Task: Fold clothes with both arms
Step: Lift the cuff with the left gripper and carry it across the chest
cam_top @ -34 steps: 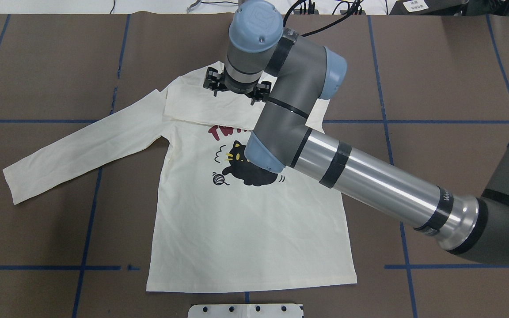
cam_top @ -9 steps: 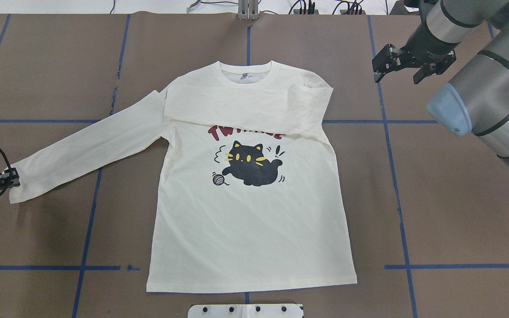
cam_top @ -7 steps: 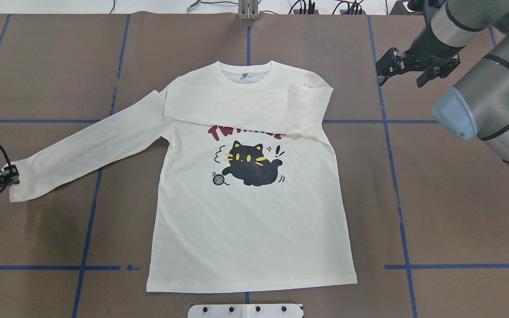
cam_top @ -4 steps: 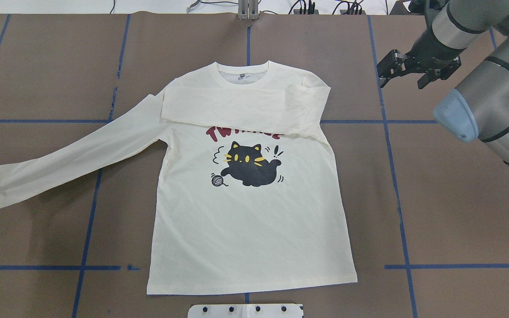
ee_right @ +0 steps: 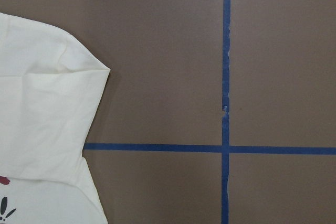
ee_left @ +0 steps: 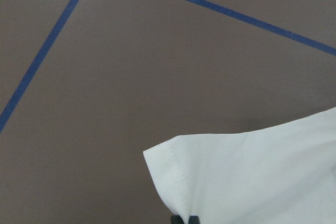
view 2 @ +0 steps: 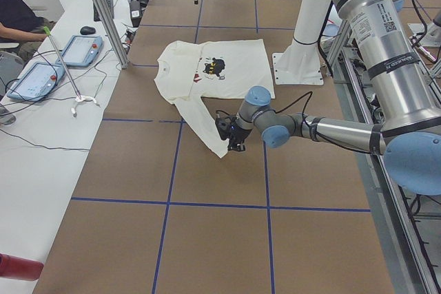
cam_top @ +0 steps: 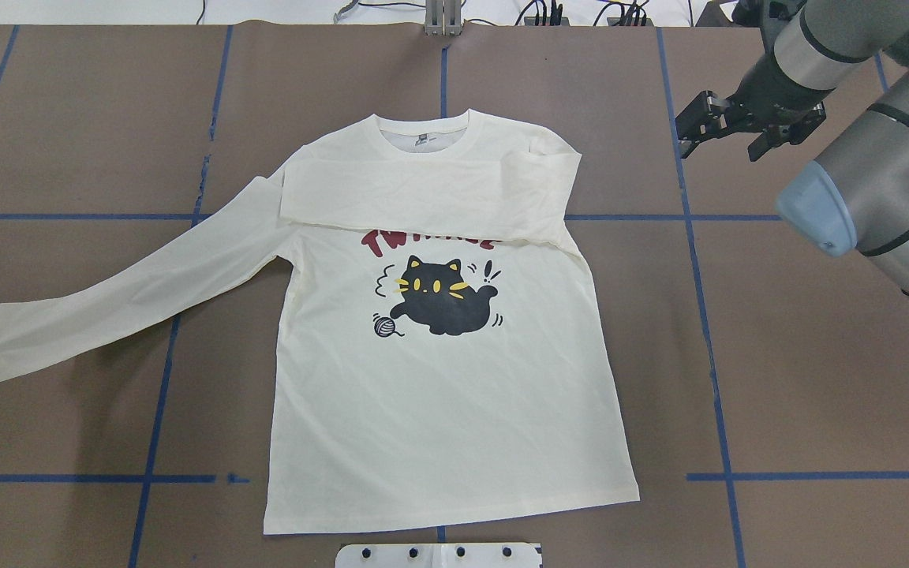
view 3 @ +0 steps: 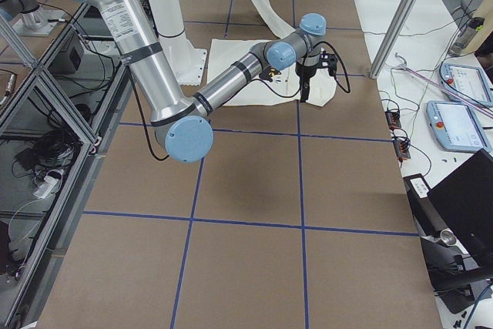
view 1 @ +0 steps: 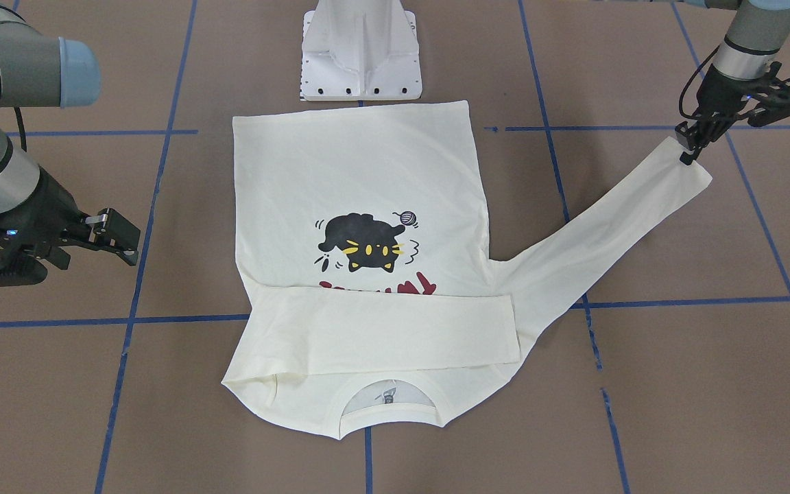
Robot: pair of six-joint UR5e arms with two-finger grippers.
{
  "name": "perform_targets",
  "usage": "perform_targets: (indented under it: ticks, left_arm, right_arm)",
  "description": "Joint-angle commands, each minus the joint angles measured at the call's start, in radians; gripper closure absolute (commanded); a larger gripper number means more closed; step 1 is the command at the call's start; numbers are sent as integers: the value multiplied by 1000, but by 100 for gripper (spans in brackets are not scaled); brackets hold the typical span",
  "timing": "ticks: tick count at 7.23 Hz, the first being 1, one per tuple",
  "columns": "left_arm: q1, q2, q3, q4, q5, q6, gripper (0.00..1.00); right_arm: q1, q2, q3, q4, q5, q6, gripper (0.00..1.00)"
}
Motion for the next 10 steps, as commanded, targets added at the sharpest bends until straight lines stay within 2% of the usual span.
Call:
perform_targets:
  ticks: [1,3,4,5,7,9,10]
  left_arm:
    - [-1,-146,-108,257,-59,0,100]
    - [-8,-482,-117,619,-60,0,100]
    - [-28,-634,-105,749,-63,0,100]
    - [-43,-758,-69,827,-93,-3,100]
    - [-91,-946,78,838,-185,-14,100]
    - [-96,-1189,311,812,-199,-87,100]
    - [-96,-1280,418,754,-201,-130,100]
  right_arm:
    - [3,-33,21,-3,3,-8,0]
    - [23,-93,55,2,3,-14,0]
    - [37,-120,58,5,0,-17,0]
    - [55,-147,58,8,-2,-65,0]
    - [109,-206,56,9,0,-173,0]
    - [124,-248,61,11,-8,-193,0]
    - [127,-254,62,11,-8,-192,0]
